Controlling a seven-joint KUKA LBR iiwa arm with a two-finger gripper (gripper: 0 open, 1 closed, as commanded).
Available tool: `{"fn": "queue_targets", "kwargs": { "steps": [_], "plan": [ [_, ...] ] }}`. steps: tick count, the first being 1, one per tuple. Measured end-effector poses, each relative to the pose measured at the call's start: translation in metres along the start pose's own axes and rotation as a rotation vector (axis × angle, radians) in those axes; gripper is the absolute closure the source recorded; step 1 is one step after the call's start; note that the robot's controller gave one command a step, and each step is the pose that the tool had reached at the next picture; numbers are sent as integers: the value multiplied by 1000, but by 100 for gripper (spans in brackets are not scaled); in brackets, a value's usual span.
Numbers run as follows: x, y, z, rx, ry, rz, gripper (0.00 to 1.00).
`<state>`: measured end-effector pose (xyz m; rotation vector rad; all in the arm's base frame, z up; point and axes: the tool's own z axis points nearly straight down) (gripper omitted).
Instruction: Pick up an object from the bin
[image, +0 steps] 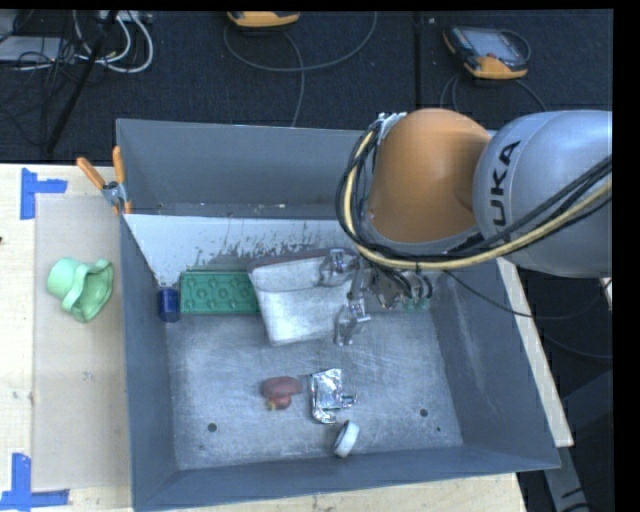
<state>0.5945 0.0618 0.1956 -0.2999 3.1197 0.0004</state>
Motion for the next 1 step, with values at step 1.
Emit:
{"fn": "queue_targets", "kwargs": {
  "steps": [1],
  "plan": [
    [-14,14,-96,-1,3,-306,100]
  ]
}}
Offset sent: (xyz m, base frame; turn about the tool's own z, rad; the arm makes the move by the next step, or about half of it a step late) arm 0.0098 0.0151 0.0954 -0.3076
